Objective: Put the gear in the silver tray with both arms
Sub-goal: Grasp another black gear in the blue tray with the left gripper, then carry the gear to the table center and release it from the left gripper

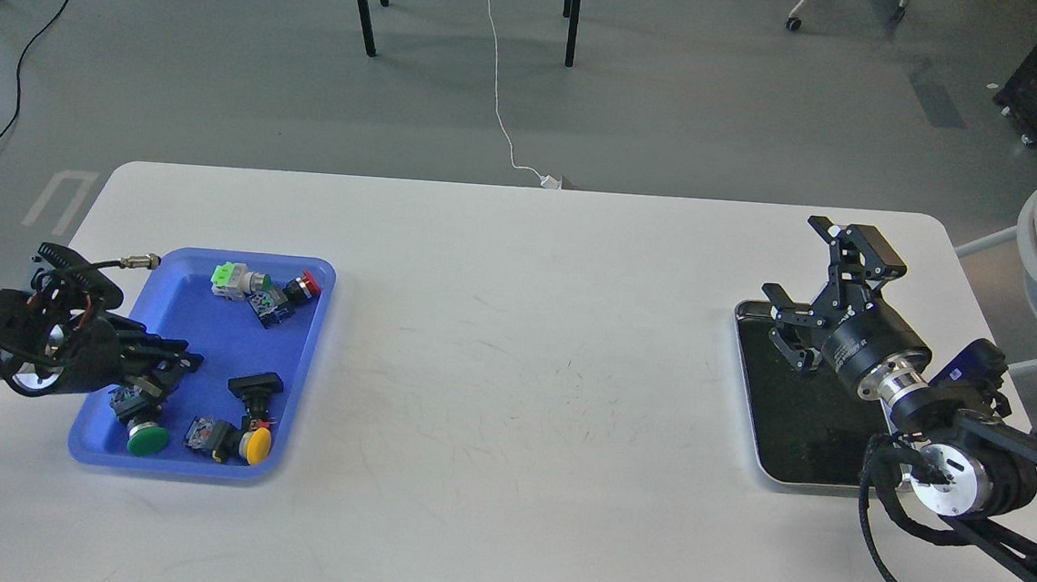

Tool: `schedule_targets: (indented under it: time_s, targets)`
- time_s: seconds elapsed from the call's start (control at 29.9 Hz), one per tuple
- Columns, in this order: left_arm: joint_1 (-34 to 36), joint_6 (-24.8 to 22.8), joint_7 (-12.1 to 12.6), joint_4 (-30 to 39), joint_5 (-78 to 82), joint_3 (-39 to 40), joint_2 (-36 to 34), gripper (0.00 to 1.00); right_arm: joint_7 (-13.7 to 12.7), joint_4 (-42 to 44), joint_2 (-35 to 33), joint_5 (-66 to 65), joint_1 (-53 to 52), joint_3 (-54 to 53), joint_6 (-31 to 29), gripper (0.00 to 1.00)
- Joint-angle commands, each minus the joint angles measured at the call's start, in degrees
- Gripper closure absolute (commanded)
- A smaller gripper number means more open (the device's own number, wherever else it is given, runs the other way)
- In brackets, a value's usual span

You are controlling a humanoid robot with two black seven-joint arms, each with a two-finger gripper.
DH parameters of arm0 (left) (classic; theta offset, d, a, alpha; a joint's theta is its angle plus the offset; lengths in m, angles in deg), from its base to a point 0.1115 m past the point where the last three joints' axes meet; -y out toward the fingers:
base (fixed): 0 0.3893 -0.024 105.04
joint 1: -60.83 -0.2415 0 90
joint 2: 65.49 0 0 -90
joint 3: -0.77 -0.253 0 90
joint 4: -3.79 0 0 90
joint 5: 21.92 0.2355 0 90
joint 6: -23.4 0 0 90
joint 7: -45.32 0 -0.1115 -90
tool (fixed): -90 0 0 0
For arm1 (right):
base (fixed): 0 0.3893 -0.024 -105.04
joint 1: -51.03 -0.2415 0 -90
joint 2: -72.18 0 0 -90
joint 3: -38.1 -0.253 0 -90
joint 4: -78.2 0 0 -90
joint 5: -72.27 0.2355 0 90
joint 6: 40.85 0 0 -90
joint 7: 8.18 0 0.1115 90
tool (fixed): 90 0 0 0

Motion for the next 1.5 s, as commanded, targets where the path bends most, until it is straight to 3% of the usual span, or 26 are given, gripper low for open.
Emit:
schedule_targets:
  time_s: [0.0, 0.17, 0.4, 0.67, 0.9, 1.1, 1.47]
  targets:
    - [0.4, 0.3, 0.0, -0.1, 0.0, 0.0, -0.1, 0.88, 0.0, 0.0, 0.0, 0.0, 0.0, -0.1, 0.0, 0.03]
    - [1.6, 0.1, 0.0, 0.8, -1.5, 0.2, -0.2, 0.88, 0.0, 0.0, 0.0, 0.0, 0.0, -0.1, 0.0, 0.03]
    - [9.8, -1.2, 0.0, 5.4, -3.7, 0.1, -2.4, 0.87, 0.0, 0.1, 0.0, 0.0, -0.1, -0.1, 0.0, 0.03]
    - [20.0, -8.8, 0.0, 19.4, -3.7, 0.2, -1.3, 0.87, 0.0, 0.3, 0.0, 0.0, -0.7, 0.1, 0.0, 0.03]
    - [22.7, -12.9, 0.0, 18.6, 0.5, -2.4, 15.7, 0.87, 0.0, 0.4, 0.0, 0.0, -5.9, 1.7, 0.2, 0.03]
    - [24.0, -12.9, 0.0, 10.3, 0.5, -8.1, 30.1, 0.86, 0.0, 0.4, -2.9, 0.1, -16.1, 9.4, 0.3, 0.03]
    - [27.6, -12.9, 0.0, -0.5, 0.5, -14.1, 46.0, 0.86, 0.0, 0.6, -1.6, 0.1, -30.4, 21.2, 0.3, 0.03]
